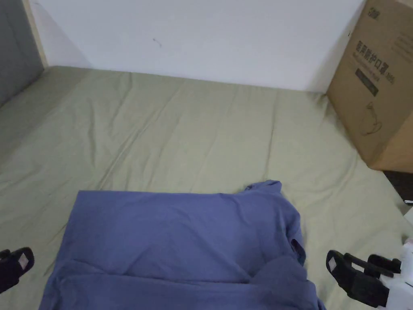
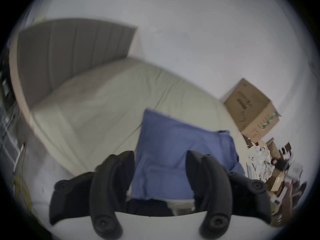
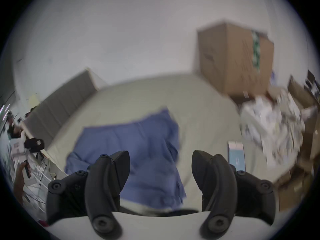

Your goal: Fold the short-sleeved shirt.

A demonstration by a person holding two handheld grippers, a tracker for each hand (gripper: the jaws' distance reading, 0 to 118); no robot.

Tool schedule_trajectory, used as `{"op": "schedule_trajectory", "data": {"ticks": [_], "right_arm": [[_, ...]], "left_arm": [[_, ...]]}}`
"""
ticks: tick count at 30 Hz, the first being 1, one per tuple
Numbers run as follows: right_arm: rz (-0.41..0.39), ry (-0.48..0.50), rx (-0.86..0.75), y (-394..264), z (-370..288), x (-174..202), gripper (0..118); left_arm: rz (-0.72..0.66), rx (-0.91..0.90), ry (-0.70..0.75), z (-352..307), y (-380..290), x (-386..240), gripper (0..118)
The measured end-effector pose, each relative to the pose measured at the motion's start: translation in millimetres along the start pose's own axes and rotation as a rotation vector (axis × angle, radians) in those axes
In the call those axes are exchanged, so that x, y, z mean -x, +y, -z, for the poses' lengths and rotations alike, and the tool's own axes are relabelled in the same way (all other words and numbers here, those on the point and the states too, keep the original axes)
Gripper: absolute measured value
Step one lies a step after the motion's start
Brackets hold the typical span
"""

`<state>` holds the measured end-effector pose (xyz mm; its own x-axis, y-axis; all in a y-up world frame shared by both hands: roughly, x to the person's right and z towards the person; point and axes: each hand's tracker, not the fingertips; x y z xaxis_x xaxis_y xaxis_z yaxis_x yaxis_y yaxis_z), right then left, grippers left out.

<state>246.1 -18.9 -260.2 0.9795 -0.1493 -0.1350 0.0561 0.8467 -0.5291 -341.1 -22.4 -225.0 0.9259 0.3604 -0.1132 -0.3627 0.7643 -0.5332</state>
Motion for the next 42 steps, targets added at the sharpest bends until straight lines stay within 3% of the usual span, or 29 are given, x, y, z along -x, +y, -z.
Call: {"op": "schedule_trajectory", "data": {"ticks": [1,2,3,4,6,9,11,13,15,16,17,19,24,27,28,29,30,32,33,34,35,36,42], "right_arm": [[-0.030,0.036,-0.073,9.1,-8.8,10.8,74],[-0.047,0.027,-0.120,17.1,-13.0,20.3,43],[-0.052,-0.005,-0.136,23.3,-12.5,28.7,0],[-0.044,-0.013,-0.137,28.1,-11.0,34.3,0],[0.049,0.140,-0.105,39.7,3.6,29.2,0],[0.068,0.110,-0.066,52.1,40.3,26.3,0],[0.126,0.105,-0.005,68.3,84.6,16.3,0],[0.165,0.054,0.107,83.5,141.6,0.5,18],[0.163,-0.001,0.245,95.5,215.0,-19.3,67],[0.169,-0.051,0.315,95.5,250.4,-28.5,78],[0.177,-0.058,0.392,93.3,286.5,-41.2,78],[0.270,-0.128,0.476,86.1,339.5,-59.0,78],[0.461,-0.046,0.533,65.7,406.3,-83.5,78],[0.440,-0.022,0.559,60.5,418.4,-80.0,74],[0.422,-0.016,0.568,58.4,421.5,-78.2,65],[0.405,-0.009,0.573,56.3,424.0,-76.5,34],[0.384,-0.012,0.574,53.0,421.4,-69.6,12],[0.349,-0.017,0.548,51.7,416.1,-63.9,11],[0.339,-0.008,0.535,52.7,412.7,-62.2,10],[0.325,-0.013,0.528,52.8,409.5,-59.0,10],[0.298,-0.010,0.524,53.7,406.8,-57.0,10],[0.284,-0.003,0.515,54.3,403.7,-55.8,10],[0.216,0.013,0.519,57.0,391.5,-46.5,10]], "left_arm": [[0.028,-0.063,-0.027,-9.5,4.0,-13.3,43],[0.057,-0.090,-0.018,-15.1,6.6,-25.6,8],[0.079,-0.094,0.011,-15.2,8.3,-37.4,1],[0.095,-0.100,0.045,-17.0,7.6,-47.1,0],[0.106,-0.087,-0.052,-14.1,5.0,-53.1,0],[0.141,-0.064,-0.033,-4.9,-2.6,-64.4,0],[0.147,-0.040,-0.036,1.8,-9.8,-67.5,0],[0.152,-0.014,-0.042,9.8,-17.8,-66.2,0],[0.138,0.016,-0.045,16.1,-25.9,-66.8,0],[0.132,0.027,-0.049,19.1,-29.7,-66.8,0],[0.130,0.045,-0.052,22.6,-33.0,-65.9,0],[0.114,0.065,-0.039,28.0,-38.8,-64.7,0],[0.073,0.119,-0.010,42.3,-47.1,-53.2,0],[0.079,0.135,0.010,51.3,-55.9,-30.5,0],[0.082,0.140,0.026,56.5,-53.5,-26.9,0],[0.082,0.143,0.033,62.8,-50.9,-24.3,0],[0.080,0.148,0.031,71.1,-46.0,-19.4,0],[0.058,0.157,0.040,93.2,-28.5,-8.6,3],[0.016,0.155,0.031,107.8,-19.2,0.7,10],[-0.007,0.135,0.012,122.9,-7.6,9.2,26],[-0.030,0.121,0.002,144.1,8.3,18.1,54],[-0.041,0.134,0.016,169.4,24.5,25.6,64],[-0.136,0.283,0.097,322.4,76.8,55.4,69]]}}
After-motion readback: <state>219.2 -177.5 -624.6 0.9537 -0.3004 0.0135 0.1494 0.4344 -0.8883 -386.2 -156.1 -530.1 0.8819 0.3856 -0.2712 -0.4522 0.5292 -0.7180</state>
